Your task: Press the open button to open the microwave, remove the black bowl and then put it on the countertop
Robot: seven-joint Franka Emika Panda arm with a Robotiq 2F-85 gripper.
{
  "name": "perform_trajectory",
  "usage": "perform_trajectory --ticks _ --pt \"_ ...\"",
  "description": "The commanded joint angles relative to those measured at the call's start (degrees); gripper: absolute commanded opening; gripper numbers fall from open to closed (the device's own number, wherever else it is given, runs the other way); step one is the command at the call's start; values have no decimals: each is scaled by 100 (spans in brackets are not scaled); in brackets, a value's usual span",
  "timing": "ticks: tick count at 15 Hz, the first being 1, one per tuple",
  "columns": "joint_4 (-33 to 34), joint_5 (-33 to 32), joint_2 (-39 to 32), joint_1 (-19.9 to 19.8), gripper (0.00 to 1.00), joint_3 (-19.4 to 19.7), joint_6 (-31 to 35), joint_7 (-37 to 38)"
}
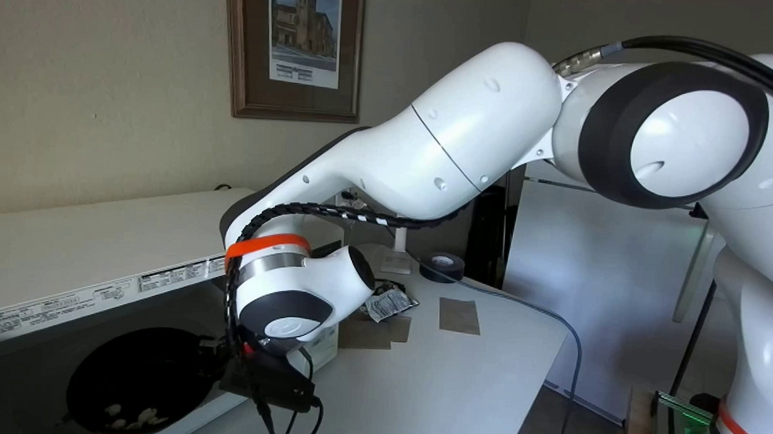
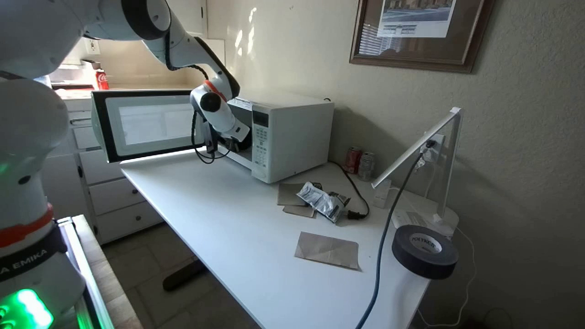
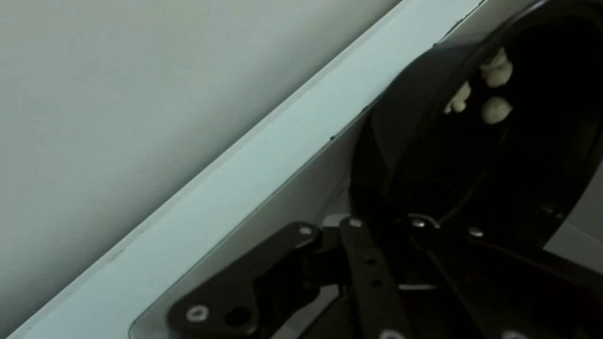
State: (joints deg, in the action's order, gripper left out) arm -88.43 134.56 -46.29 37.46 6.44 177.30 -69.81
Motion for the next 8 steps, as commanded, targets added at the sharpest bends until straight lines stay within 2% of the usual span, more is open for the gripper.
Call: perform_trajectory --ticks 1,5,8 --pt "134 326 -170 225 0 289 -72 -116" --pt "114 314 -177 253 2 321 -5 -38" --pt "-30 82 -17 143 2 154 108 27"
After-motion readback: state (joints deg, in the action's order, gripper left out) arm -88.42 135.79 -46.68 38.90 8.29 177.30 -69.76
